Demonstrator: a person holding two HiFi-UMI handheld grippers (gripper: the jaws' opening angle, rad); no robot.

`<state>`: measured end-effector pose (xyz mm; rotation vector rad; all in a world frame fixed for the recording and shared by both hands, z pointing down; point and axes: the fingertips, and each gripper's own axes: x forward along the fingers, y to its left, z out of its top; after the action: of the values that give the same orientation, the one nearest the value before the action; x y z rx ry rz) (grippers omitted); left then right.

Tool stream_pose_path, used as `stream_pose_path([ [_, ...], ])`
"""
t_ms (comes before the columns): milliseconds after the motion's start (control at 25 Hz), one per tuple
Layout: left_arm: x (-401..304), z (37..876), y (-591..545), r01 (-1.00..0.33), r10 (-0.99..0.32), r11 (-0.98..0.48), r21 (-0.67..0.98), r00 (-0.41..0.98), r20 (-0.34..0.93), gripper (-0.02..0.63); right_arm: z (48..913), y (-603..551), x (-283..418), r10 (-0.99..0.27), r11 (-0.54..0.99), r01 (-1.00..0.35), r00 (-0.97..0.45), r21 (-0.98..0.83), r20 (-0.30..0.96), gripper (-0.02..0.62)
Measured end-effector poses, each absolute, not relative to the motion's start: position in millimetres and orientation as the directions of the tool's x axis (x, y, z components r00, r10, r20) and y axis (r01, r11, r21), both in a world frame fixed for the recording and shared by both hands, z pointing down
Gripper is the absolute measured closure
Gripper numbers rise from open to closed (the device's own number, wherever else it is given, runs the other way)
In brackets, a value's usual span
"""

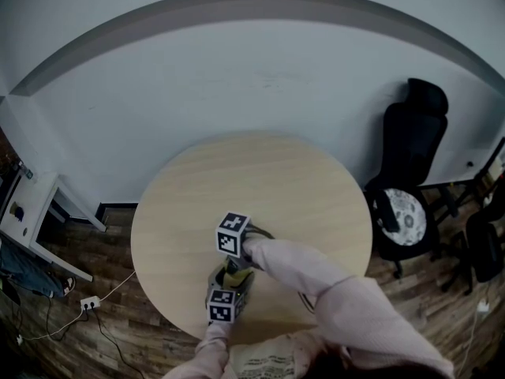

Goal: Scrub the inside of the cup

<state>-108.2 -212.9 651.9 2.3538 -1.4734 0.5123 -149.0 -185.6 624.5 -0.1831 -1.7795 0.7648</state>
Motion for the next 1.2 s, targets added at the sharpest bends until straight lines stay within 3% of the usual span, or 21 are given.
stream_pose_path([
  [640,-108.0,651.9,-212.7,-0.904,-0.792,-0.422,0.071,0.405,0.457,0.25,619.1,-195.3,-152.9,0.46,0.704,-0.334,-0.459,-0.627,0.76,0.571],
  [1200,-108.6,651.4,-211.5,-0.901,-0.794,-0.428,0.079,0.416,0.444,0.245,619.1,-192.2,-149.7,0.46,0.729,-0.309,-0.44,-0.611,0.772,0.569],
])
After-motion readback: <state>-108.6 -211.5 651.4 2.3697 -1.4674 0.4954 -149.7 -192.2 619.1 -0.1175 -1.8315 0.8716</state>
